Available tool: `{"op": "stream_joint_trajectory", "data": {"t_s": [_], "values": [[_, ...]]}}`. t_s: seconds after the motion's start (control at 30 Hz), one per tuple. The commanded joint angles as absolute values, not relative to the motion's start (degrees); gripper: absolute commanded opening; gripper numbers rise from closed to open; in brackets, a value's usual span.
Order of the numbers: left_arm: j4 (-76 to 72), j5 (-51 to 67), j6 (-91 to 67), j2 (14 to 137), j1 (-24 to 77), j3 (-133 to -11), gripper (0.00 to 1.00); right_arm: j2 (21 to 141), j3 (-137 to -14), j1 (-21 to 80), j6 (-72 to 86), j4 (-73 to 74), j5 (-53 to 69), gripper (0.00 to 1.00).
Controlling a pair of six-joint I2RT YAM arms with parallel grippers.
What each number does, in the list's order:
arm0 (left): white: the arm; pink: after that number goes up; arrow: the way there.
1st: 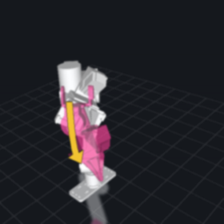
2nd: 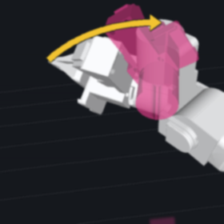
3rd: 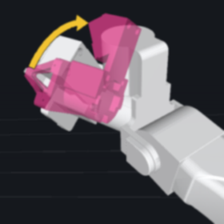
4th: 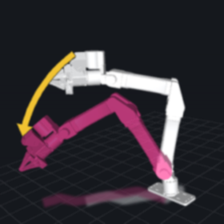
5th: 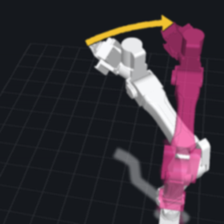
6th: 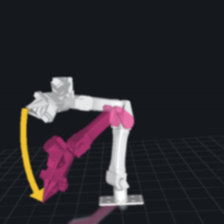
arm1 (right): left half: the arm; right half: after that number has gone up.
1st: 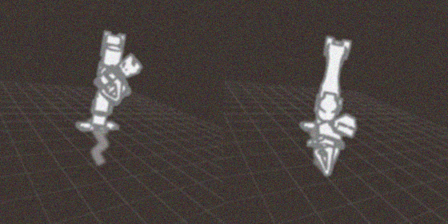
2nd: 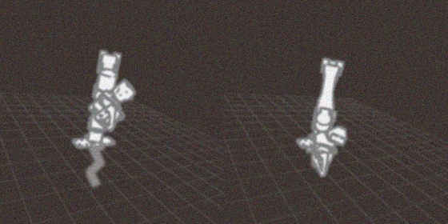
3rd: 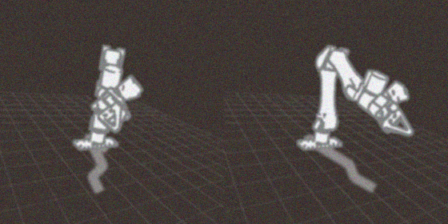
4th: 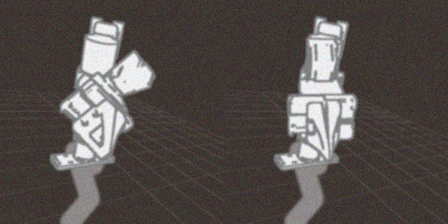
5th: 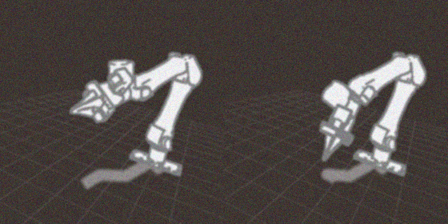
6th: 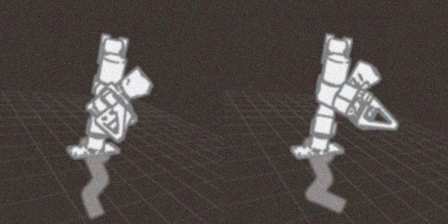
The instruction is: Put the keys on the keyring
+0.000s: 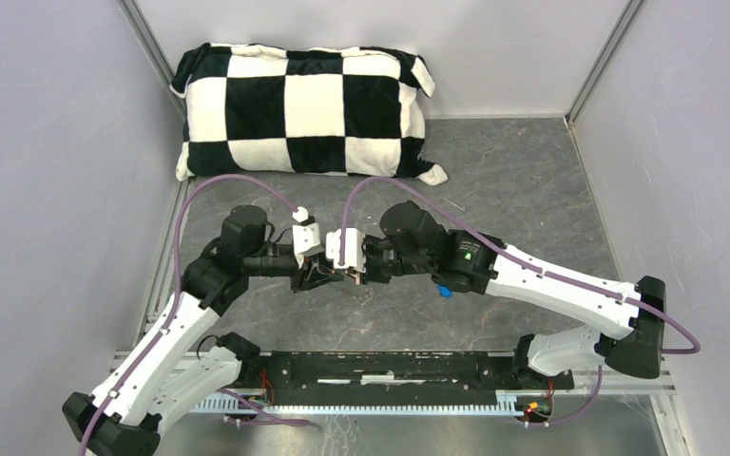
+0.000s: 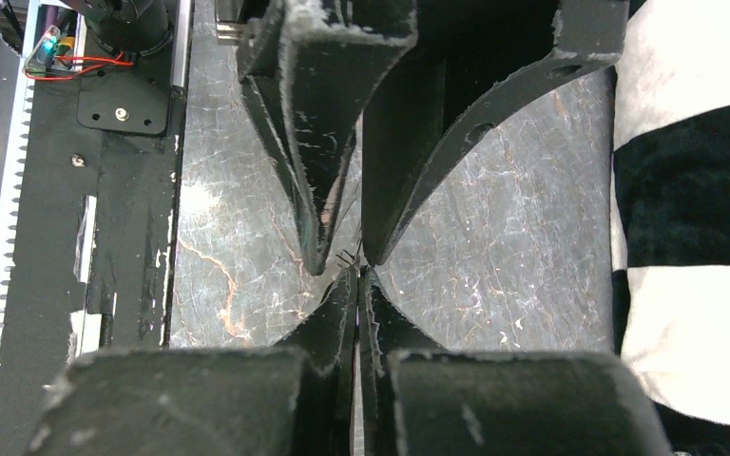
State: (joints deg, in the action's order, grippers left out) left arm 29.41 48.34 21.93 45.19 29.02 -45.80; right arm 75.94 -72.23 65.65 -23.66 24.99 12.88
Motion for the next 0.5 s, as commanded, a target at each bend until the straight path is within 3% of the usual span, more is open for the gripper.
{"op": "stream_joint_trajectory", "data": {"t_s": [0.0,0.33,0.47], "values": [[26.78,48.26,22.96,45.47,29.36,-45.68,0.3,75.7,-75.42,65.86,-22.76,22.76,14.29,0.0],[27.32,48.27,27.03,43.43,29.54,-44.46,0.03,75.59,-75.39,65.94,-22.76,23.38,14.08,0.0],[27.28,48.77,27.95,42.14,29.58,-43.81,0.02,74.91,-74.5,65.91,-22.76,23.47,12.45,0.0]]}}
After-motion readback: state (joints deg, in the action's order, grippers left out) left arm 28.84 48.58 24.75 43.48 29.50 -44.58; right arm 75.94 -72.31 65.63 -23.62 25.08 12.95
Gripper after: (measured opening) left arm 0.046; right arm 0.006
